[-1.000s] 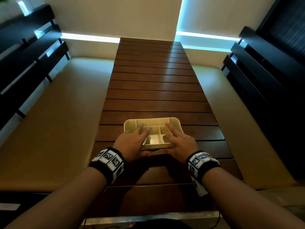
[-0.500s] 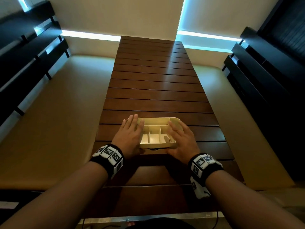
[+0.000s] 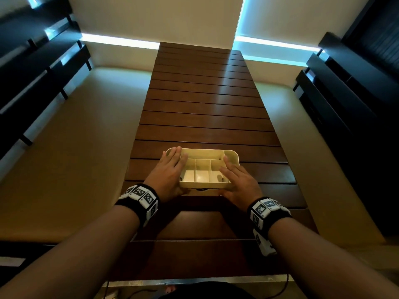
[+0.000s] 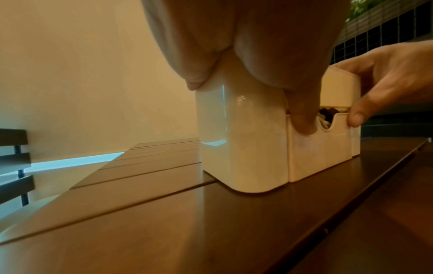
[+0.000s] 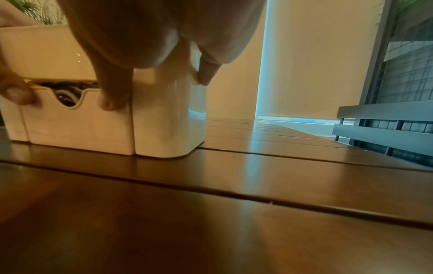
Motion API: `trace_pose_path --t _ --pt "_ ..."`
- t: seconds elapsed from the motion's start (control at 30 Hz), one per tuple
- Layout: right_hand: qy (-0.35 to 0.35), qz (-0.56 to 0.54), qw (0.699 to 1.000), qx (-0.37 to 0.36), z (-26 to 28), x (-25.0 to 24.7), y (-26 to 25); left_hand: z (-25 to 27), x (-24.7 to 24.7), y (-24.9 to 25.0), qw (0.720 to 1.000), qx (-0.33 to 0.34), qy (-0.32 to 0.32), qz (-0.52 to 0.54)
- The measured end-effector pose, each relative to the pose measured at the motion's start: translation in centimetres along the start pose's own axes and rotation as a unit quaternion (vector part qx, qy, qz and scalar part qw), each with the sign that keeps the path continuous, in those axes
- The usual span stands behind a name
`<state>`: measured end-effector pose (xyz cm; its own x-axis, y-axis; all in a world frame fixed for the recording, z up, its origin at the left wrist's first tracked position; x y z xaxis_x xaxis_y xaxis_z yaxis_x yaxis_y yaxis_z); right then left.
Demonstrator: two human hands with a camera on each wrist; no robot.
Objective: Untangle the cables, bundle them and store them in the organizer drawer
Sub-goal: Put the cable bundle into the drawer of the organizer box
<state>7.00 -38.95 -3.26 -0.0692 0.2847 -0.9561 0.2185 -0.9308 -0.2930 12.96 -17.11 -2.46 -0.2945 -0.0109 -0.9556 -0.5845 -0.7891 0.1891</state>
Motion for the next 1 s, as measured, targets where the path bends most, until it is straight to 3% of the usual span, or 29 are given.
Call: trace_pose_path --t 0.23,0.33,0.43,0.63,0.83,1.0 --pt "-0.023 0.096 0.995 -0.030 -0.3 -0.8 0.3 -0.1 -0.1 -0.2 1.000 0.014 0.017 0.006" --pt "-0.069 0.147 0.986 -0.028 -0.9 -0.4 0.4 -0.2 0.0 -0.3 1.000 0.013 0.019 0.003" --pt "-0.057 0.120 0.991 0.003 -0.9 -0.2 -0.1 -0.3 0.2 -0.3 1.000 0.015 0.020 -0.001" --pt "-0.009 0.101 0.995 -0.018 -0.6 0.3 -0.1 -0.2 0.3 -0.2 1.000 0.011 0.026 -0.008" --pt "-0.011 0.094 0.994 -0.063 0.3 1.2 -0.5 -0.5 0.9 -0.5 1.000 0.025 0.015 -0.010" --pt "-0.042 0.104 0.994 -0.015 -0.4 0.0 -0.7 -1.3 0.2 -0.7 1.000 0.018 0.001 -0.016"
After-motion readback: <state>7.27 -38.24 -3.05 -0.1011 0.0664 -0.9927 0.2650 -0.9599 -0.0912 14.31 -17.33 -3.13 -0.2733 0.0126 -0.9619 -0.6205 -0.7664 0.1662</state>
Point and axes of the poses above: each hand's wrist, its own z-axis away from the middle knuckle, its own x-axis out of the palm, y = z × x, the point moved 5 cm from there along -z, towards the middle knuckle, and after that the axes turned 10 degrees about -y, right-handed, at the moved point
